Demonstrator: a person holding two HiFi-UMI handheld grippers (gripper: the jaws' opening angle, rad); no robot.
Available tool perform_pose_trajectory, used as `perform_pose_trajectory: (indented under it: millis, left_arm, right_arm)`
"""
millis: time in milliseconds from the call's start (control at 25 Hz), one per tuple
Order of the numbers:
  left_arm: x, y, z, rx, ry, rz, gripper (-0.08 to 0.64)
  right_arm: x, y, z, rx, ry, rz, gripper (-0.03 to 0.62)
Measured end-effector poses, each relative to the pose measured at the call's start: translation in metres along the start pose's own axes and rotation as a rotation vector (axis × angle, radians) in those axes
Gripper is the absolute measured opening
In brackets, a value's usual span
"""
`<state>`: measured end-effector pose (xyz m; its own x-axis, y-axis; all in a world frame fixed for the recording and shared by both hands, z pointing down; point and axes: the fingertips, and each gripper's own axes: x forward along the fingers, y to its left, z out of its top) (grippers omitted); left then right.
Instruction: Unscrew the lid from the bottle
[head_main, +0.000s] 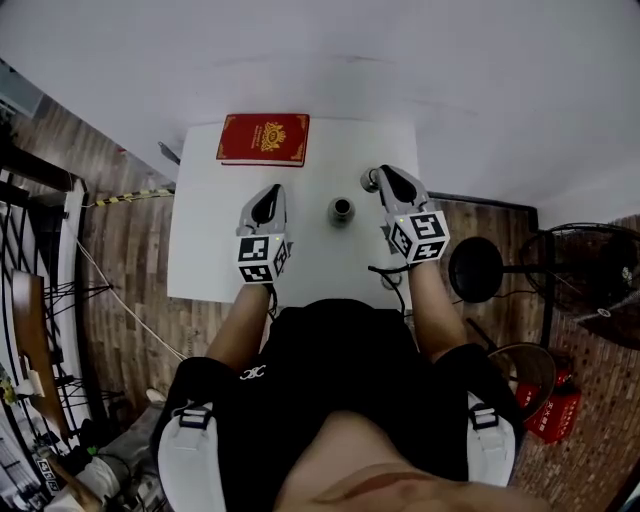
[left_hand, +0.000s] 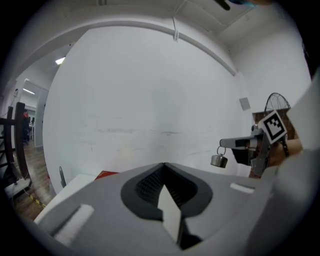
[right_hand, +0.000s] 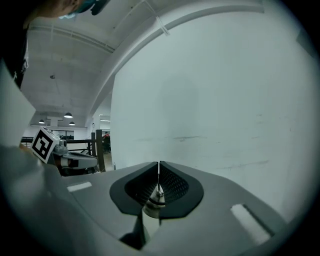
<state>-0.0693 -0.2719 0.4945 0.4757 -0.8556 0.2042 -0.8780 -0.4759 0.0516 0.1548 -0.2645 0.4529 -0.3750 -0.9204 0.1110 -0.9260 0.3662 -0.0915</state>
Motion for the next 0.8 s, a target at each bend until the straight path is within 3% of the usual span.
perform_pose_trajectory:
  millis: [160,480,800]
  left_arm:
    - [0.000,-0.001,0.019,0.043,-0.031,0.010,0.052]
    - [0.012,-0.007,0.052,0.057,-0.076,-0.001,0.052]
    - [0.016,-0.016,0.058,0.052,-0.080,-0.020,0.052]
  right_arm:
    - [-0.005,0.000,0.014,-0.008,-0.036,-0.030,0.012]
    - [-0.010,-0.003,0.033,-0.032,-0.071,-0.065,0.012]
    - [-0.016,-0.005,0.035,-0.029,-0.071,-0.065,0.012]
